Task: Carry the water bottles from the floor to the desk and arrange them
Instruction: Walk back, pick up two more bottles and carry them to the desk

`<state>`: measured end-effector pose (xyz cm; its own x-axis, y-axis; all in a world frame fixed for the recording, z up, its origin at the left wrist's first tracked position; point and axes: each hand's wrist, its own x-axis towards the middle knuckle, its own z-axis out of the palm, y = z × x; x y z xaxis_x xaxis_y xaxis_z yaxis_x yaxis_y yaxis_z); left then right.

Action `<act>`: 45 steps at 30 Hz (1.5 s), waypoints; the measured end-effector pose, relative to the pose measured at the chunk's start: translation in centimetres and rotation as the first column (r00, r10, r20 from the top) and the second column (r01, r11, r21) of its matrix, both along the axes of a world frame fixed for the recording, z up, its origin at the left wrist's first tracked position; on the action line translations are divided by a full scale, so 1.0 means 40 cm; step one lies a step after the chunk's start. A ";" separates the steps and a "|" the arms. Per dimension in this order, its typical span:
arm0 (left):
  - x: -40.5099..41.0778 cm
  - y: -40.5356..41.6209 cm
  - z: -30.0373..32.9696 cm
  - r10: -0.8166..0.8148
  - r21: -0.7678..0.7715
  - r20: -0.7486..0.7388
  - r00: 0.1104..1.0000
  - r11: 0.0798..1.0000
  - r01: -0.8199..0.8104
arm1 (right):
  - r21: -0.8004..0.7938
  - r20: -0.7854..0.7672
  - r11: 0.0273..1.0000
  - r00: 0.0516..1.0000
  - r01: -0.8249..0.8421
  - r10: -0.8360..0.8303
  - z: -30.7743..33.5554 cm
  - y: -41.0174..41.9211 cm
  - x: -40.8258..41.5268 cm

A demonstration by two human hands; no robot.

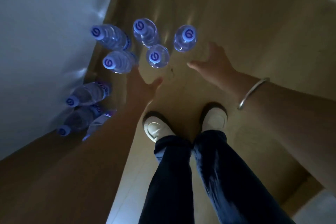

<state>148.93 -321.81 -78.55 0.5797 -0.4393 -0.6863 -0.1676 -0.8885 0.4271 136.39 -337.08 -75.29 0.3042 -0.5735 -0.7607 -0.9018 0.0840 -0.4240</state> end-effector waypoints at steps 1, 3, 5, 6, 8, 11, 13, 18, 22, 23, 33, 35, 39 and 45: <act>0.004 -0.018 -0.043 0.026 -0.048 0.000 1.000 0.999 -0.026 | -0.055 0.044 0.998 0.999 0.000 0.003 -0.041 -0.020 0.011; 0.013 -0.044 -0.106 0.105 -0.144 -0.035 0.994 0.984 -0.109 | -0.129 0.148 0.992 0.988 -0.019 0.038 -0.100 -0.047 0.036; 0.019 -0.055 -0.154 0.168 -0.213 -0.065 0.984 0.961 -0.178 | -0.171 0.236 0.984 0.968 -0.045 0.086 -0.160 -0.066 0.047; 0.019 -0.063 -0.164 0.180 -0.216 -0.083 0.980 0.957 -0.194 | -0.156 0.252 0.986 0.962 -0.063 0.102 -0.197 -0.076 0.048; 0.021 -0.087 -0.172 0.205 -0.242 -0.107 0.973 0.944 -0.226 | -0.110 0.268 0.991 0.957 -0.079 0.106 -0.234 -0.093 0.055; 0.019 -0.108 -0.158 0.265 -0.287 -0.151 0.952 0.910 -0.299 | -0.105 0.282 0.987 0.948 -0.123 0.148 -0.197 -0.104 0.103; 0.015 -0.105 -0.150 0.271 -0.343 -0.157 0.950 0.887 -0.309 | -0.110 0.287 0.984 0.943 -0.141 0.167 -0.184 -0.113 0.119; 0.007 -0.045 -0.079 0.283 -0.251 -0.135 0.950 0.917 -0.309 | -0.152 0.252 0.974 0.946 -0.170 0.204 -0.118 -0.070 0.087; -0.024 0.028 0.054 0.281 -0.159 -0.121 0.952 0.941 -0.298 | -0.139 0.260 0.981 0.951 -0.134 0.167 0.025 -0.007 0.057; -0.036 0.052 0.090 0.309 -0.137 -0.101 0.946 0.937 -0.320 | -0.122 0.250 0.978 0.948 -0.169 0.195 0.065 0.013 0.050; -0.188 0.240 0.599 0.644 -0.121 -0.102 0.758 0.749 -0.652 | -0.116 0.349 0.841 0.771 -0.528 0.532 0.526 0.151 -0.015; -0.226 0.277 0.715 0.690 -0.133 -0.065 0.721 0.710 -0.692 | -0.138 0.391 0.819 0.730 -0.557 0.561 0.630 0.164 -0.014; -0.319 0.352 0.957 0.798 -0.216 -0.037 0.602 0.582 -0.784 | -0.215 0.464 0.735 0.596 -0.642 0.656 0.888 0.206 -0.017; -0.468 0.461 1.205 0.914 -0.337 0.038 0.403 0.392 -0.856 | -0.340 0.481 0.583 0.397 -0.738 0.782 1.161 0.322 -0.046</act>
